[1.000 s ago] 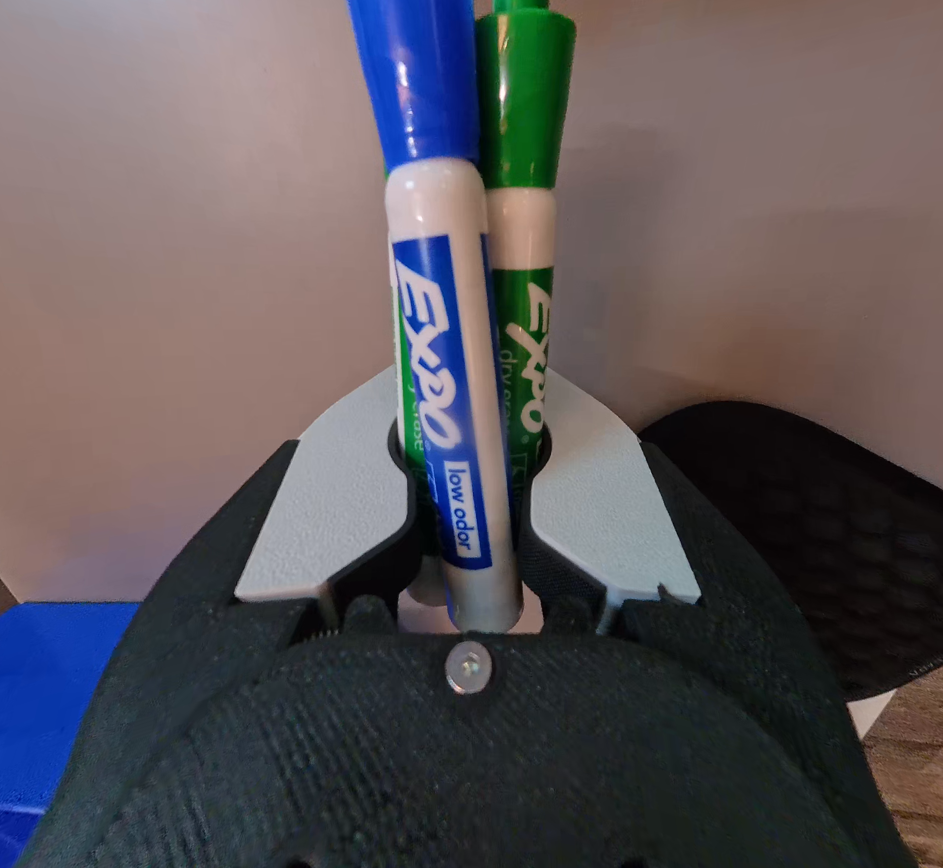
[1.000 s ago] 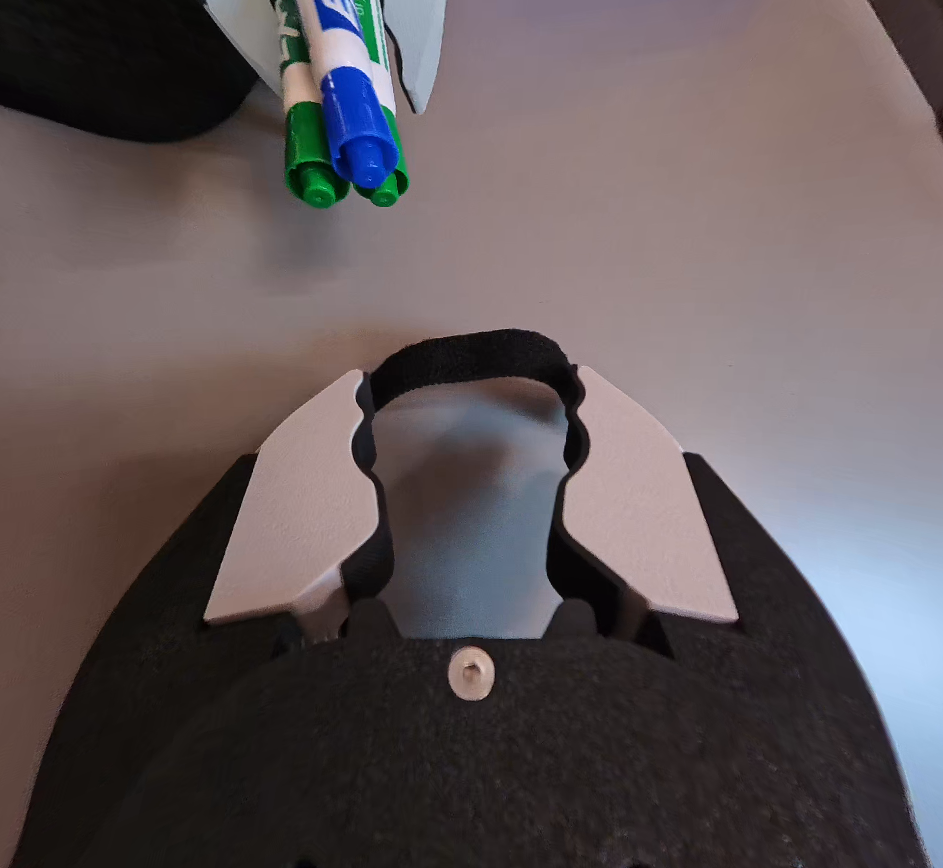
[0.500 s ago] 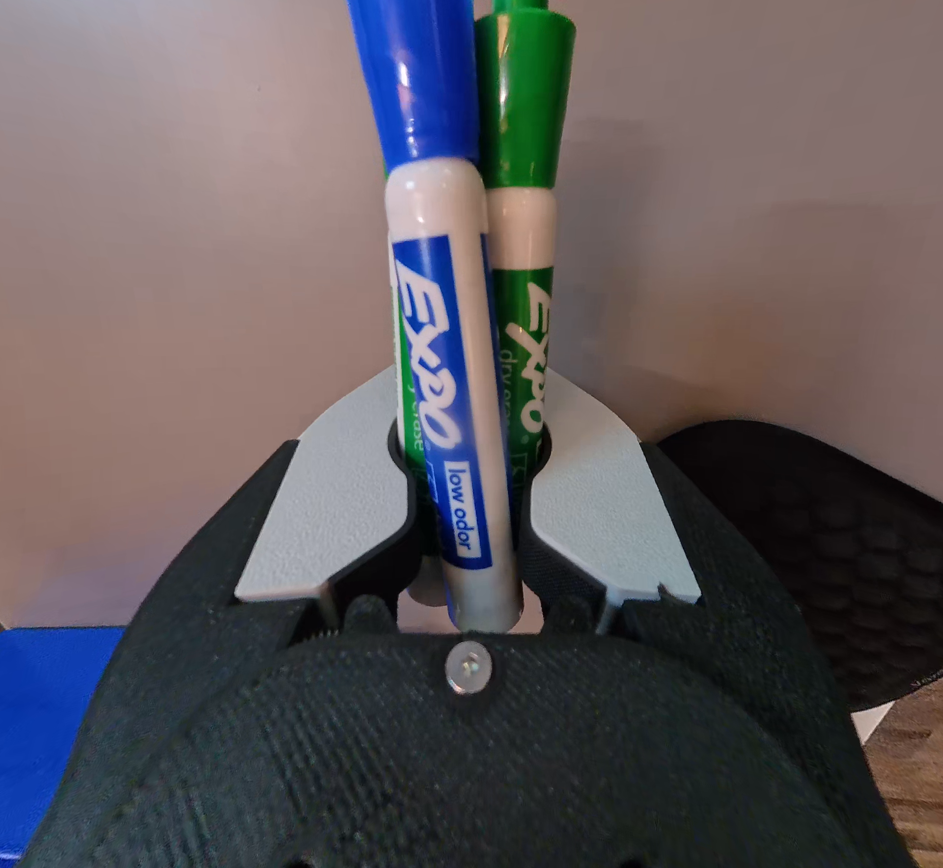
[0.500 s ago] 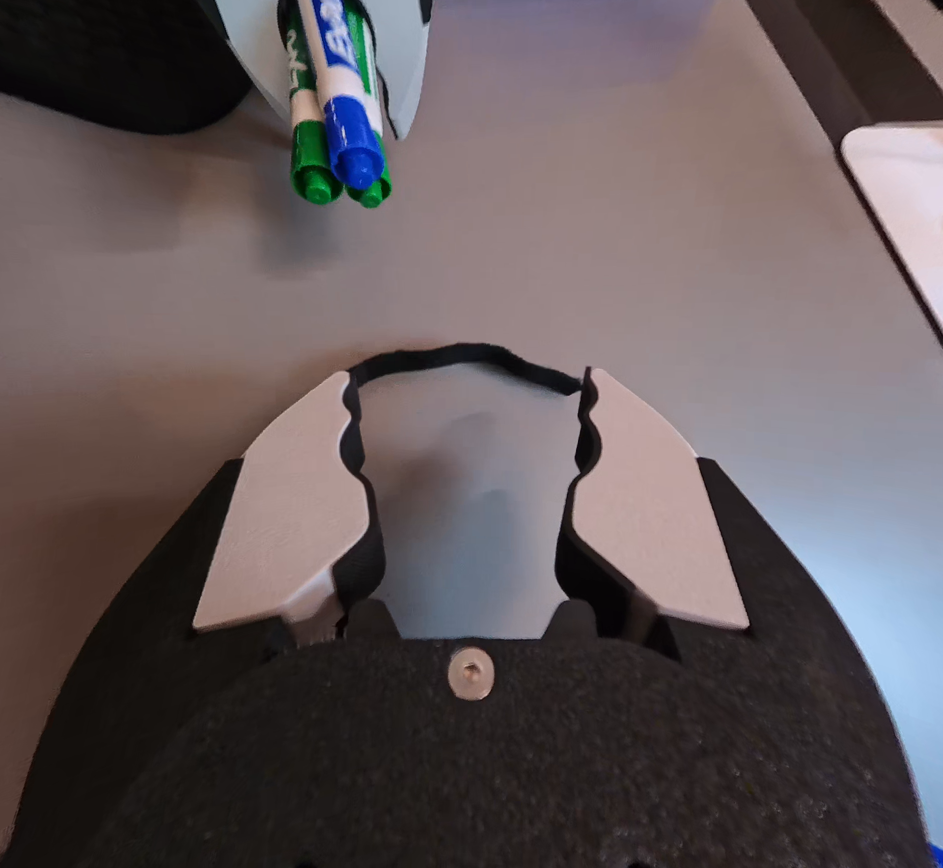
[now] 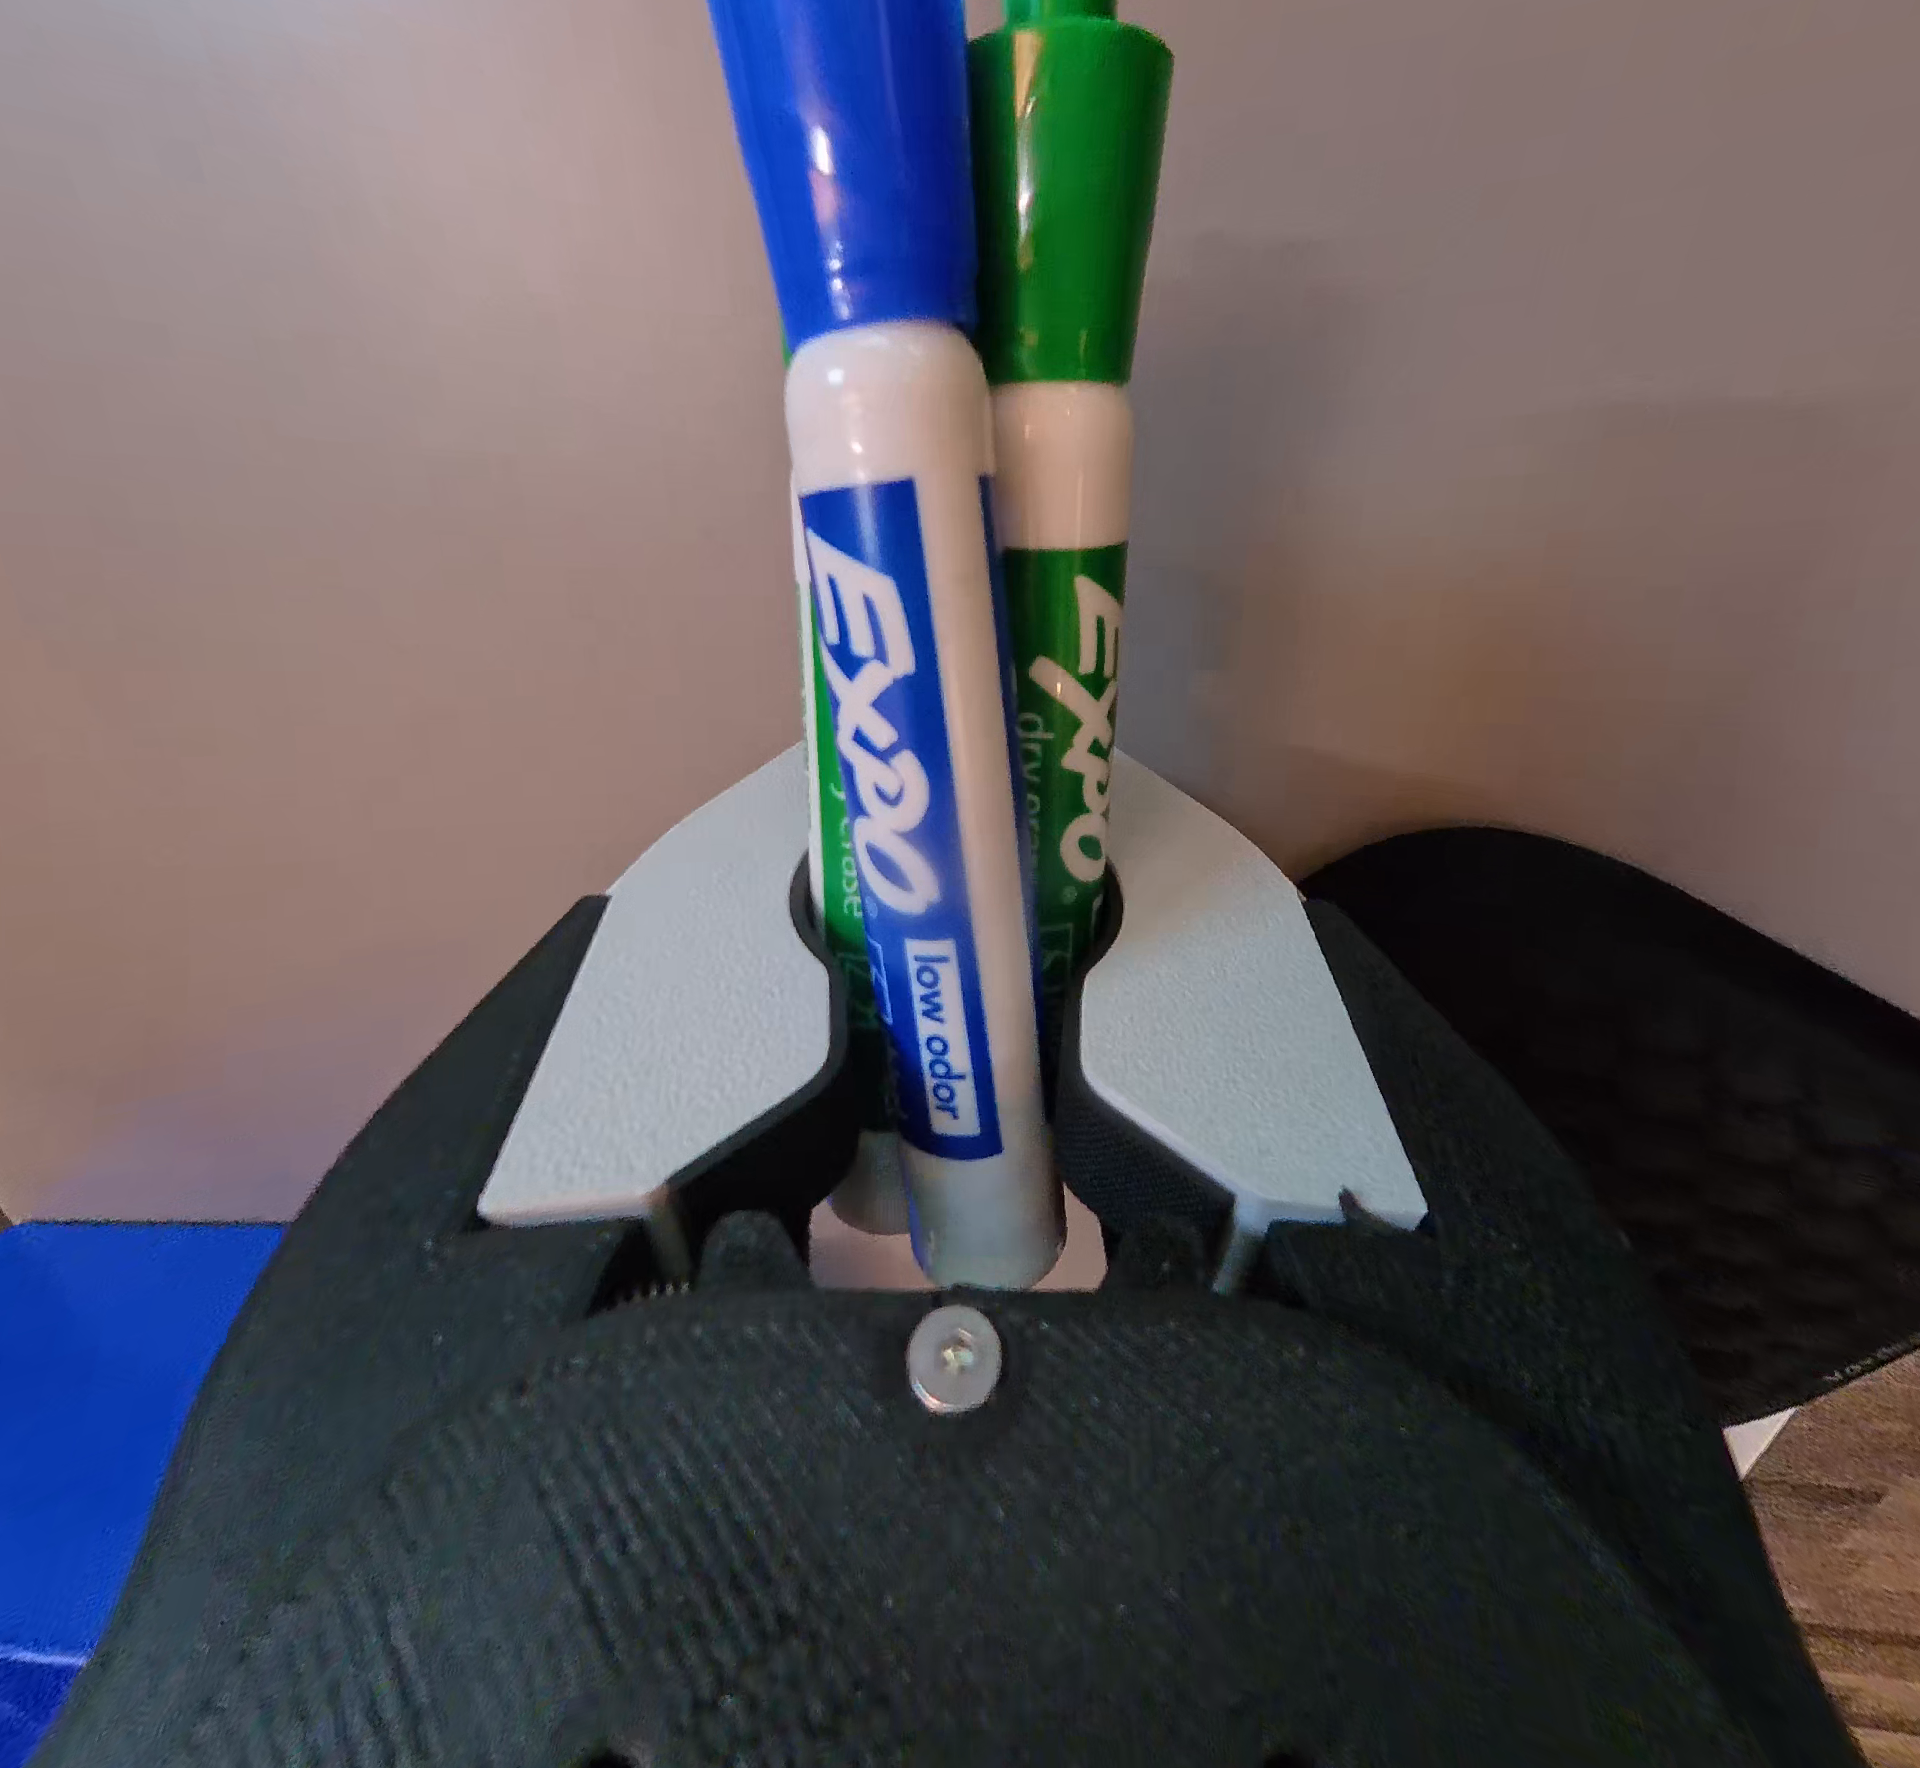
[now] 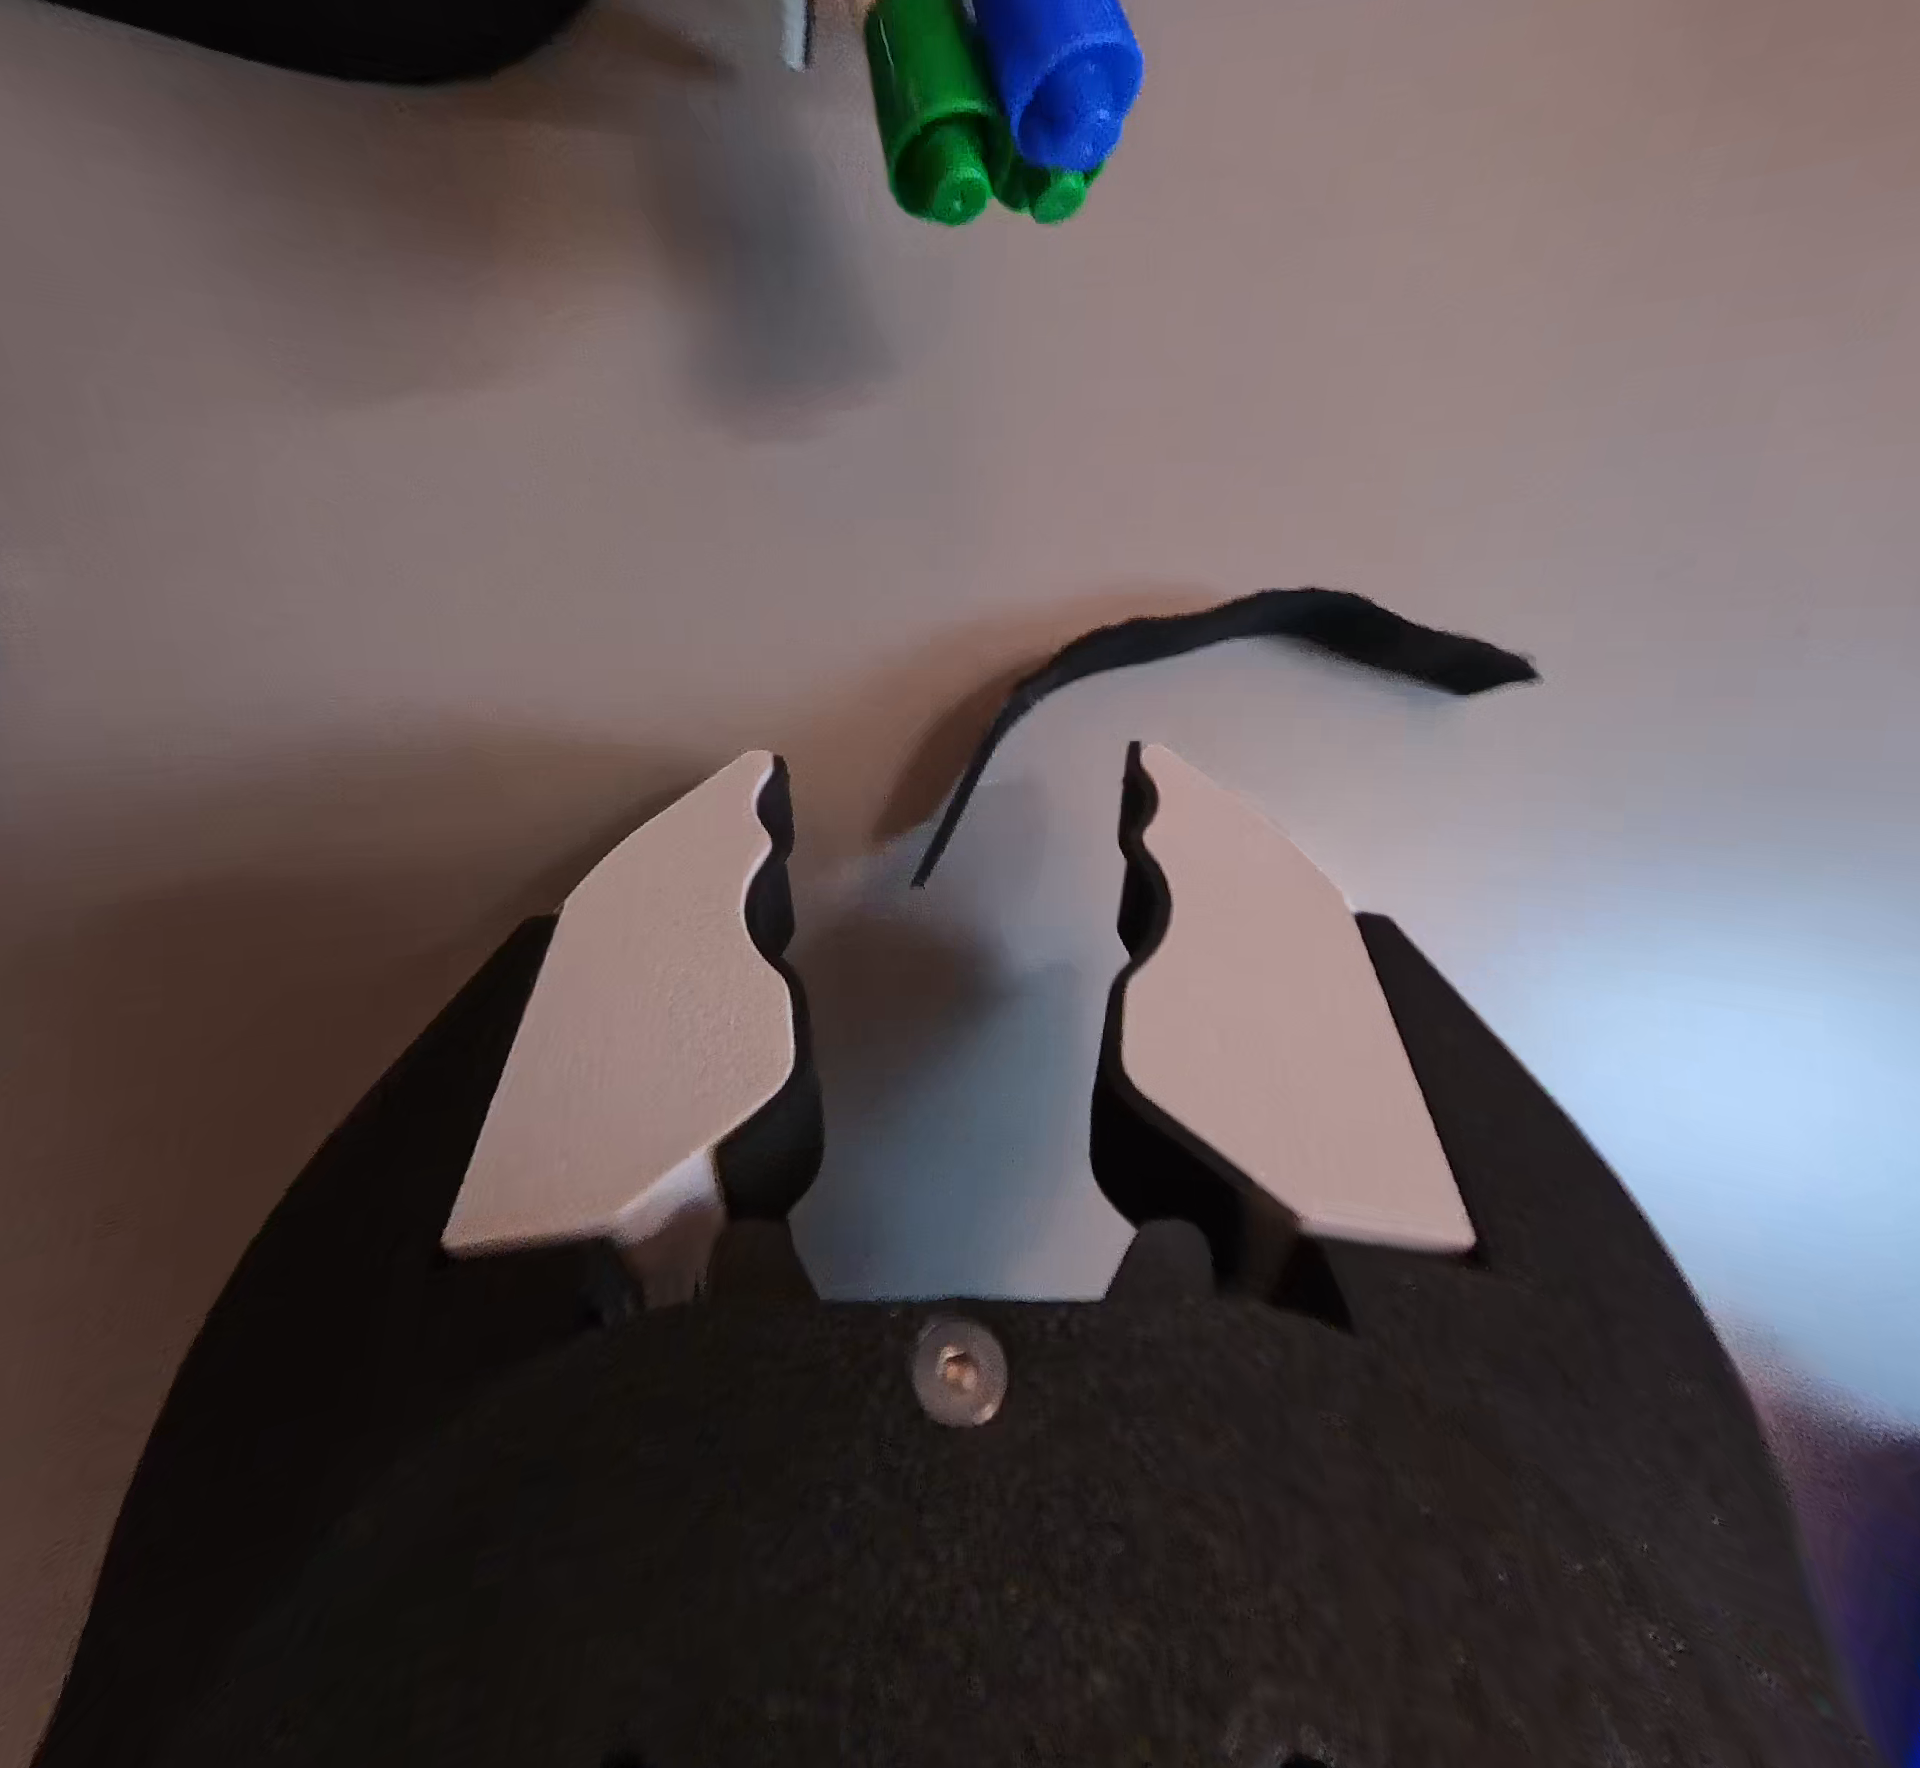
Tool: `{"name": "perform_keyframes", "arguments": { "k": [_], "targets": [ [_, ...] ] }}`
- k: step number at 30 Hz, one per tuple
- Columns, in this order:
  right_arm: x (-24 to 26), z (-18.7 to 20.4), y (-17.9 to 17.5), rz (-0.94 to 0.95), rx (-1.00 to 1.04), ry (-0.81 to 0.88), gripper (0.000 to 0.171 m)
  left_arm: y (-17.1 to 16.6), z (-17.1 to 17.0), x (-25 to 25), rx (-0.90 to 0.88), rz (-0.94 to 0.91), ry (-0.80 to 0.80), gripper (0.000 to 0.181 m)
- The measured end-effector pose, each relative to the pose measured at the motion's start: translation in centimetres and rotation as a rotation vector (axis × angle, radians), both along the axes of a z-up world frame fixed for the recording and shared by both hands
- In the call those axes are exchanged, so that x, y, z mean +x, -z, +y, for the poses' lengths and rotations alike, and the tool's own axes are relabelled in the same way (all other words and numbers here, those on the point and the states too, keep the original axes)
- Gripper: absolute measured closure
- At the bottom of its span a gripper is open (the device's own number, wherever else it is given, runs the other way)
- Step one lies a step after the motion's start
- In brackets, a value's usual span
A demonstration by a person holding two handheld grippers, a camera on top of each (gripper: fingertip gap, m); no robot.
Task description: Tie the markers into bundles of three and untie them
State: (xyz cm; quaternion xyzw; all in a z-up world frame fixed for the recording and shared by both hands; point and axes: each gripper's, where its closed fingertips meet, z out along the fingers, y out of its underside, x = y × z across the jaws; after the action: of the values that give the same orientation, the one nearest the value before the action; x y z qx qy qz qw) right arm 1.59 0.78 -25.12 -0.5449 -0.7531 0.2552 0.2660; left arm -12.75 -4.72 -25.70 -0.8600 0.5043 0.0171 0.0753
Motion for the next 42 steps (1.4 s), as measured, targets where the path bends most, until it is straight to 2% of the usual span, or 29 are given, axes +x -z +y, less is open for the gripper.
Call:
{"name": "perform_keyframes", "arguments": {
  "k": [1,6,9,12,17,21,25,30,32,36,39,42],
  "targets": [
    [0.2,0.1,0.0,0.029,0.04,0.036,0.113,0.0,0.0,-0.1,0.002,0.005,0.0,0.138],
    [1.1,0.5,0.9,0.059,0.128,0.163,0.133,0.1,0.5,0.1,0.025,0.028,0.025,0.138],
    [0.8,1.0,0.6,0.065,0.191,0.168,0.169,-0.1,0.6,0.6,0.033,0.033,0.049,0.138],
    [0.6,1.6,-0.9,0.137,0.242,0.119,0.169,-0.7,0.5,0.8,0.051,0.038,0.055,0.138],
    [3.0,2.0,-7.0,0.26,0.352,0.023,0.17,-1.4,0.0,0.7,0.076,0.034,0.042,0.138],
    [6.8,2.3,-10.8,0.202,0.429,-0.009,0.17,-1.6,-0.2,0.7,0.095,0.048,0.052,0.138],
    [10.1,0.8,-13.1,0.127,0.377,-0.063,0.169,-1.5,-0.1,1.2,0.124,0.058,0.074,0.138],
    [13.9,-2.3,-12.1,-0.09,0.215,-0.183,0.169,-1.6,-0.3,1.8,0.136,0.05,0.088,0.138],
    [15.4,-4.3,-11.4,-0.216,0.082,-0.276,0.169,-1.6,-0.3,1.9,0.136,0.052,0.094,0.138],
    [17.5,-7.6,-12.4,-0.432,-0.201,-0.505,0.169,-1.5,-0.3,1.9,0.126,0.055,0.095,0.138],
    [16.5,-6.2,-11.4,-0.592,-0.255,-0.588,0.169,-1.2,-0.4,2.2,0.114,0.041,0.098,0.138],
    [14.1,-2.9,-8.1,-0.751,-0.261,-0.622,0.169,-0.7,-0.4,2.6,0.105,0.033,0.102,0.138]
  ]
}}
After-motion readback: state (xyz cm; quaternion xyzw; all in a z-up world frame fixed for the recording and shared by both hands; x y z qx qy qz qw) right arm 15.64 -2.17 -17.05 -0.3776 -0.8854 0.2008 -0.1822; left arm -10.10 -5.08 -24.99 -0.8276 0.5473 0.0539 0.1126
